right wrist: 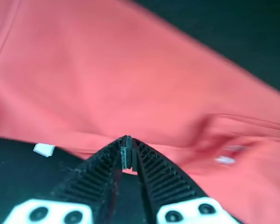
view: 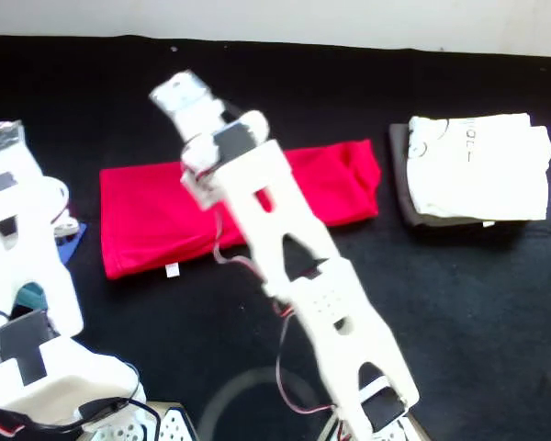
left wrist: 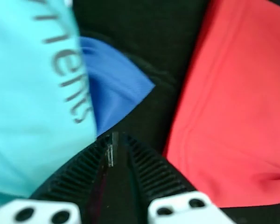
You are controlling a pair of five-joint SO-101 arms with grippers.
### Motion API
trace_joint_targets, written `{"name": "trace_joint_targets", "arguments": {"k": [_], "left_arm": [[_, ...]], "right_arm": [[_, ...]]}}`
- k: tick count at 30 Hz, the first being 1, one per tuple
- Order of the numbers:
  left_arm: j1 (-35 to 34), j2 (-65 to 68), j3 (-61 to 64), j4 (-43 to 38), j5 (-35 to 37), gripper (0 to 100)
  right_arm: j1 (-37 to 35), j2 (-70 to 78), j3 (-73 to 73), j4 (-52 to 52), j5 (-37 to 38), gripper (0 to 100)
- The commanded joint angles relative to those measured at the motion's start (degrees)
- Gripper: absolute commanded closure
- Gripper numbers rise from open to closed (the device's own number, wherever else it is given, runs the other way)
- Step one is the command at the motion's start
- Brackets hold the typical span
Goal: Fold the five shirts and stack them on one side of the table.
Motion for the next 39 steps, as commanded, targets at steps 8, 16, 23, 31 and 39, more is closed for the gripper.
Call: {"name": "trace_joint_targets", "arguments": {"k": [8, 16, 23, 31, 39], "left_arm": [[7.16, 2.33, -3.65, -0.79, 10.20, 82], [6.64, 14.81, -12.97, -0.44, 11.69, 82], [8.40, 22.99, -17.54, -0.44, 11.69, 82], [14.64, 30.37, -28.62, 11.08, 11.69, 82], [17.01, 42.86, -44.26, 23.82, 11.96, 98]], "right_arm": [[12.18, -20.88, 0.13, 0.75, -0.18, 84.0], [14.99, -46.02, 24.66, 0.66, 0.09, 84.0], [15.43, -71.25, 49.10, 0.57, 3.96, 84.0], [25.19, -83.56, 62.99, 0.57, 3.78, 84.0], [31.52, -91.38, 66.07, 0.57, 3.78, 84.0]]}}
